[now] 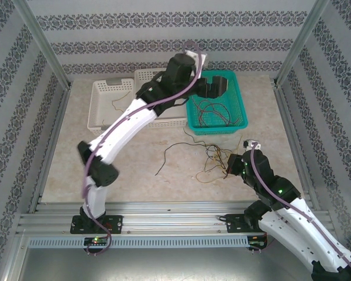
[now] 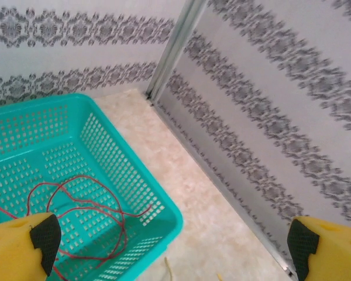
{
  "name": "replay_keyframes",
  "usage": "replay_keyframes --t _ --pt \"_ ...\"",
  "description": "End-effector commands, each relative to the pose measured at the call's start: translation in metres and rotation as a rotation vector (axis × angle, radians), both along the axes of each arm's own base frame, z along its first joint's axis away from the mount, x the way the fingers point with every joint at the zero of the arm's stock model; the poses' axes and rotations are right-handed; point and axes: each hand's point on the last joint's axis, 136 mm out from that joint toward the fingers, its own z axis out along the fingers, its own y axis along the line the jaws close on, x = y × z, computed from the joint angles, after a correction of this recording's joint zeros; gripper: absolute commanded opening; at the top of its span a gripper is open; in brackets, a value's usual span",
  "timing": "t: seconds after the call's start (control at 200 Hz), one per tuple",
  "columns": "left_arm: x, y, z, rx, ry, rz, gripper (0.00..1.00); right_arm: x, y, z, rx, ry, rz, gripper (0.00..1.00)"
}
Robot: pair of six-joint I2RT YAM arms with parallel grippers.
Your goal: Untangle the cables
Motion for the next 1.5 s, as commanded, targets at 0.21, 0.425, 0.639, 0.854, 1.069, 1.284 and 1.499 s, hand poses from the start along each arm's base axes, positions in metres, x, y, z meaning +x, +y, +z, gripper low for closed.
replay_keyframes --t 0.21,0.425,0.639,0.854,1.069,1.284,1.499 --pt "-0.121 0.010 -0.107 -0.058 0.154 -0.124 0.98 0.009 0.004 0.034 0.058 -0.082 0.011 0.00" --pt "-0.172 -0.005 -0.172 -0.140 0.293 -0.218 0.97 0.009 0.010 0.038 0.100 -0.085 0.027 0.00" --pt "-0.188 -0.022 -0.205 -0.073 0.295 -0.289 0.98 0.006 0.016 0.038 0.139 -0.073 0.049 0.00" --pt "-0.182 -0.037 -0.232 0.020 0.274 -0.318 0.93 0.003 0.022 0.042 0.187 -0.070 0.071 0.00" --pt "-0.181 -0.038 -0.248 0.040 0.272 -0.323 0.82 0.002 0.022 0.045 0.196 -0.074 0.072 0.00" --pt "-0.179 -0.040 -0.251 0.025 0.262 -0.326 0.72 0.003 0.027 0.046 0.221 -0.071 0.079 0.00" --pt "-0.179 -0.044 -0.257 -0.009 0.273 -0.343 0.52 0.003 0.028 0.052 0.240 -0.079 0.081 0.00"
